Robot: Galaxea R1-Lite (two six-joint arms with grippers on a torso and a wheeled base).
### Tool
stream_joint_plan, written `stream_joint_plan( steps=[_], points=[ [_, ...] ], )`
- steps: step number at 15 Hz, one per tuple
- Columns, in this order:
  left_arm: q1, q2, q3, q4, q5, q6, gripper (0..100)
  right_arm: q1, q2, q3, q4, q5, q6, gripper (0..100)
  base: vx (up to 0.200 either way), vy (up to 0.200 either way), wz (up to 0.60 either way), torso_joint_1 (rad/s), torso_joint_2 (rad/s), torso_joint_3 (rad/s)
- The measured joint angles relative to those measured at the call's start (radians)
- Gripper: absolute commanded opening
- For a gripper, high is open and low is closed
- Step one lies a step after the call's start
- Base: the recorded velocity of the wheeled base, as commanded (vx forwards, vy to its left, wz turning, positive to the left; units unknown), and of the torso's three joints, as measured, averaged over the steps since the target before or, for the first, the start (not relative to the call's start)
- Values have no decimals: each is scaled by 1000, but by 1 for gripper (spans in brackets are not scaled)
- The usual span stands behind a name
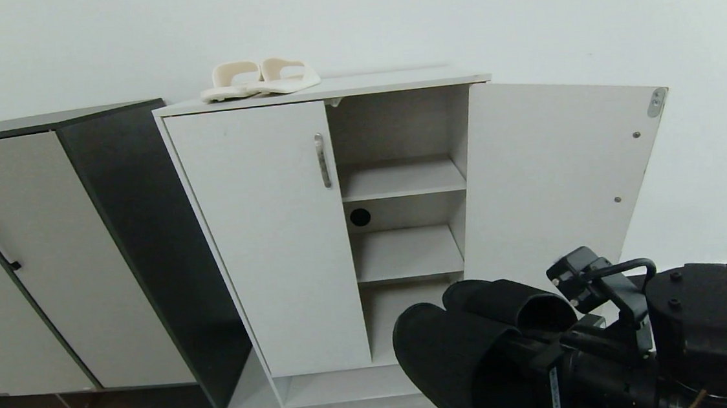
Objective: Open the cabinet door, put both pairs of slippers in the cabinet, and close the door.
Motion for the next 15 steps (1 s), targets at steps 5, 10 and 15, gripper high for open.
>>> stream_joint_plan(
  steps=[5, 10, 15],
  points=[
    [6, -45, 20, 6, -41, 2, 0, 11, 30, 3, -53, 3, 0, 0, 0, 0, 0, 0, 0, 0],
    [6, -51, 21, 5, -39, 1, 0, 12, 60, 1, -69, 0, 1, 0, 0, 120, 0, 4, 1, 4],
    [6, -51, 21, 6, -38, -1, 0, -1, 174, -92, -71, -130, 68, 0, 0, 0, 0, 0, 0, 0]
  ],
)
